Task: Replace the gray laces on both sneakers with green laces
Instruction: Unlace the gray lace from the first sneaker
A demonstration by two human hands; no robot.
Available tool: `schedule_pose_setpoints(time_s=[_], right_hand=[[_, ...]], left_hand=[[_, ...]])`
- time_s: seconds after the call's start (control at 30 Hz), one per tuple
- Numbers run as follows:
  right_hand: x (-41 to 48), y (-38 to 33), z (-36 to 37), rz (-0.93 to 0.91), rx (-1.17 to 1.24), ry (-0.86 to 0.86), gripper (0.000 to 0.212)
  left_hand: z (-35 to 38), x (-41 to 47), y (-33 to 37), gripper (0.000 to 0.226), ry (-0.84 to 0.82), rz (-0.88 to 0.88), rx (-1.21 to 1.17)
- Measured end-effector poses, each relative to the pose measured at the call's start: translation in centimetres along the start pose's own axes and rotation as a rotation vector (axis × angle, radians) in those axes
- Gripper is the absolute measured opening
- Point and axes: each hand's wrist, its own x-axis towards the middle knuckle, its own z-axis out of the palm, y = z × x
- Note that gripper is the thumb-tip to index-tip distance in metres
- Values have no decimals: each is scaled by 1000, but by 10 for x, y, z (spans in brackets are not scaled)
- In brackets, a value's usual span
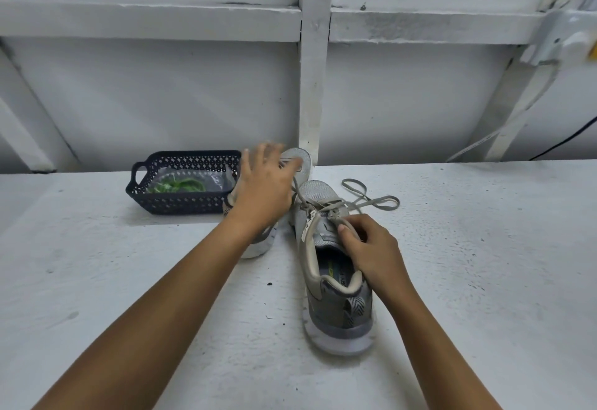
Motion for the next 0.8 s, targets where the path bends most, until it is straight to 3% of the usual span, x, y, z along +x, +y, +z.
schedule_pose_setpoints(time_s=[0.1, 0.27, 0.33, 0.43, 0.5, 0.63, 0.7, 0.8], right_hand=[[0, -1, 0, 2, 5, -1, 11], [-1, 0, 1, -1, 10, 6, 15], [-1, 0, 1, -1, 12, 2, 15], [-1, 0, 1, -6, 14, -3, 11], [-1, 0, 1, -6, 17, -4, 7], [-1, -1, 1, -6, 18, -7, 6], [-1, -1, 1, -9, 17, -3, 7], [-1, 0, 2, -5, 13, 3, 10]], left_hand=[[10, -7, 10, 30, -151, 213, 98], [13, -7, 12, 27, -214, 199, 111], [8, -4, 5, 25, -142, 116, 14], [-5, 7, -11, 19, 30, -184, -253], [-9, 11, -18, 20, 66, -270, -252], [-6, 0, -8, 44, -35, 14, -160], [0, -6, 1, 35, -123, 177, -81], [11, -8, 8, 27, -187, 220, 20]])
